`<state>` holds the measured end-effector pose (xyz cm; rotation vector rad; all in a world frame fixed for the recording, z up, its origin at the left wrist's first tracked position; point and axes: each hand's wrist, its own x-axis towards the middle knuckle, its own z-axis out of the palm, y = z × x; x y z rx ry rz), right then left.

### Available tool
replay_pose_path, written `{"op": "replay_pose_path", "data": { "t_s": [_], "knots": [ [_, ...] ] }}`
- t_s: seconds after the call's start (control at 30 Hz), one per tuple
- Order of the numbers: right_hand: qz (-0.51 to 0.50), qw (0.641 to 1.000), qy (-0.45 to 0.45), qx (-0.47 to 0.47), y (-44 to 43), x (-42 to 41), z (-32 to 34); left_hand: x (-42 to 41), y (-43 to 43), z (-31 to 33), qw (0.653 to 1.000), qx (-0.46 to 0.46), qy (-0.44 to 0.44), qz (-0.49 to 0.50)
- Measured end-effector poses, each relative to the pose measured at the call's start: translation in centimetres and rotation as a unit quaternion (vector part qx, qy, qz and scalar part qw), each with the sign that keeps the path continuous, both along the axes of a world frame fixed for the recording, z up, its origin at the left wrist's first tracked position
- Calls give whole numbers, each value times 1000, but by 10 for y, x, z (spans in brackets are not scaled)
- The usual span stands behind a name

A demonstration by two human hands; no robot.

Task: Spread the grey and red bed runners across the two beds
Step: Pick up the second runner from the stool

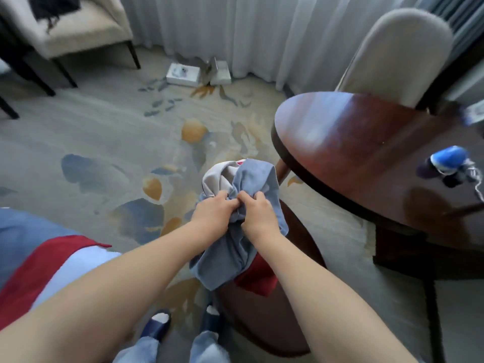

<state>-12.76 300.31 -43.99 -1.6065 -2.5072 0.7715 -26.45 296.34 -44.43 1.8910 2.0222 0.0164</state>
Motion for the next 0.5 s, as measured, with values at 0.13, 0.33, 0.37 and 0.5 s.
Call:
{"op": "replay_pose_path", "data": {
  "t_s": [0.13, 0.33, 0.37, 0.5],
  "knots": [
    [95, 994, 29, 54, -16, -59, 68, -55, -38, 70, 997, 40, 42, 44],
    [215, 967, 86, 112, -79, -156, 148, -142, -136, 156, 982, 99, 90, 132],
    [235, 960, 98, 117, -94, -176, 161, -157, -155, 169, 976, 118, 92, 155],
    [325, 927, 118, 145, -169, -254, 212, -214, -249, 209, 952, 160, 109, 237]
  ]
}}
